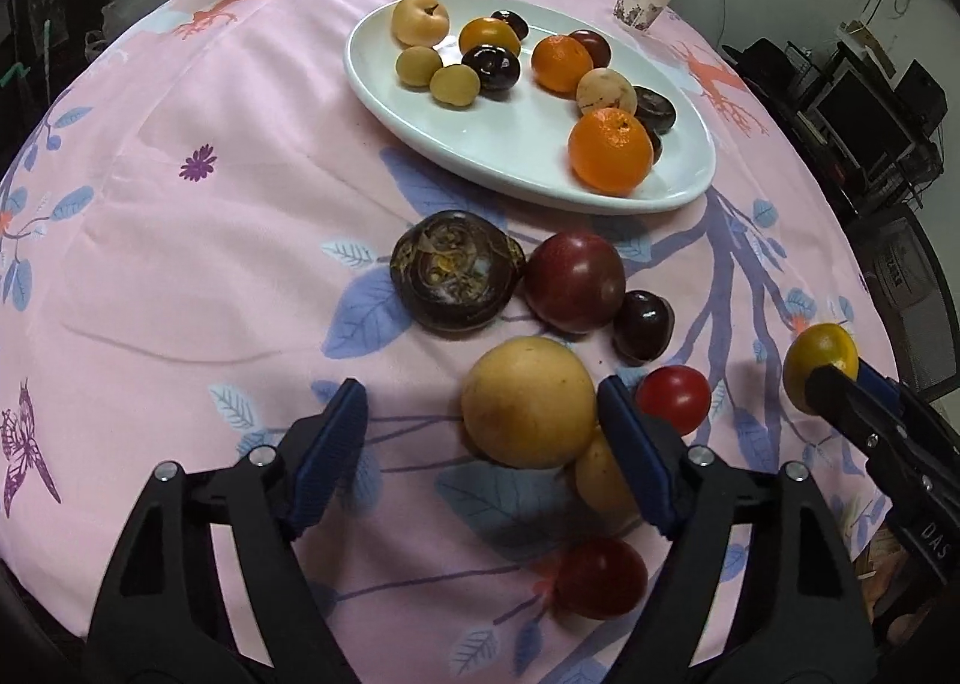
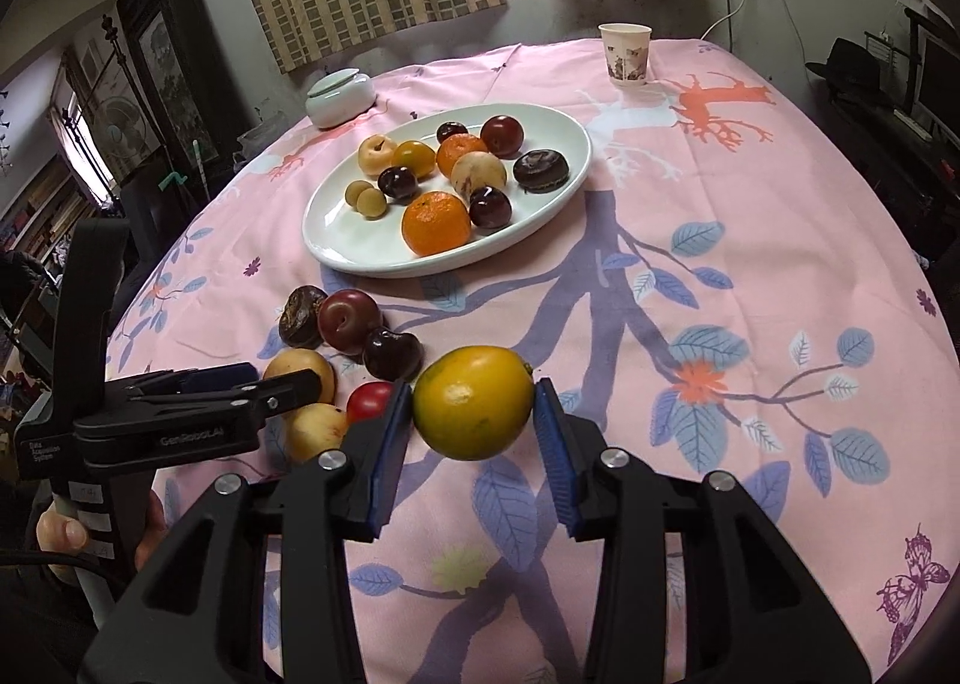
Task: Organize fruits
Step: 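Grasp a yellow-green tomato with the right tool while the left tool grasps a large pale pear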
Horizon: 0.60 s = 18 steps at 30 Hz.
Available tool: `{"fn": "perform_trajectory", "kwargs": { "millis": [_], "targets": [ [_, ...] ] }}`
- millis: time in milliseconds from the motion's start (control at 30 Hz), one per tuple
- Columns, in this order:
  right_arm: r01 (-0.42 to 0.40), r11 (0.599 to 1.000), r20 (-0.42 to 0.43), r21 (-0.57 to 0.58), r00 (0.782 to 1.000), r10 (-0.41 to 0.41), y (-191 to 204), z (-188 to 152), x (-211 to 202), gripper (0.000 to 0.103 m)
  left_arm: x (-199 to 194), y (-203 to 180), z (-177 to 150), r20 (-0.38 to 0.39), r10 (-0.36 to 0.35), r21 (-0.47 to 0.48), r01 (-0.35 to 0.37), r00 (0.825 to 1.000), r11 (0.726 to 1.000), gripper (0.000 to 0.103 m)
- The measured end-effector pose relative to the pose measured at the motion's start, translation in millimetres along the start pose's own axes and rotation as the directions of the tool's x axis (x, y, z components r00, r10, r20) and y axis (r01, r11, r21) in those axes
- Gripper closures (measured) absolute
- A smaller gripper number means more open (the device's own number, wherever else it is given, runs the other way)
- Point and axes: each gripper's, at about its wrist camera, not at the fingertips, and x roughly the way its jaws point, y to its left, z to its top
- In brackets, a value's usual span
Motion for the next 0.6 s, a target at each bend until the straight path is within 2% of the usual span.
{"fn": "perform_trajectory", "kwargs": {
  "millis": [133, 200, 267, 300, 600],
  "targets": [
    [-0.03, 1.0, -0.007, 0.0, 1.0, 0.03, 0.7, -2.2, 2.1, 0.061, 10.5, -7.7, 2.1, 0.023, 0.073, 0.017, -0.073, 0.997, 0.997, 0.024],
    [-0.038, 0.999, -0.005, -0.002, 0.999, 0.038, 1.2, -2.7, 0.9, 0.061, 10.1, -9.0, 0.6, 0.039, 0.087, 0.011, -0.087, 0.995, 0.996, 0.025],
    [-0.04, 0.999, -0.002, -0.003, 0.999, 0.04, 1.5, -2.9, -0.8, 0.061, 5.2, -8.6, -4.4, 0.05, 0.072, 0.014, -0.073, 0.996, 0.997, 0.038],
    [-0.04, 0.999, 0.0, -0.001, 0.999, 0.04, 1.1, -2.8, -1.4, 0.061, 1.7, -9.1, -7.1, 0.051, 0.056, 0.021, -0.057, 0.997, 0.998, 0.058],
    [-0.05, 0.999, -0.003, -0.017, 0.999, 0.05, 12.9, -2.0, 1.1, 0.061, -18.8, 10.7, -22.4, 0.04, -0.006, -0.023, 0.007, 0.999, 1.0, 0.058]
  ]
}}
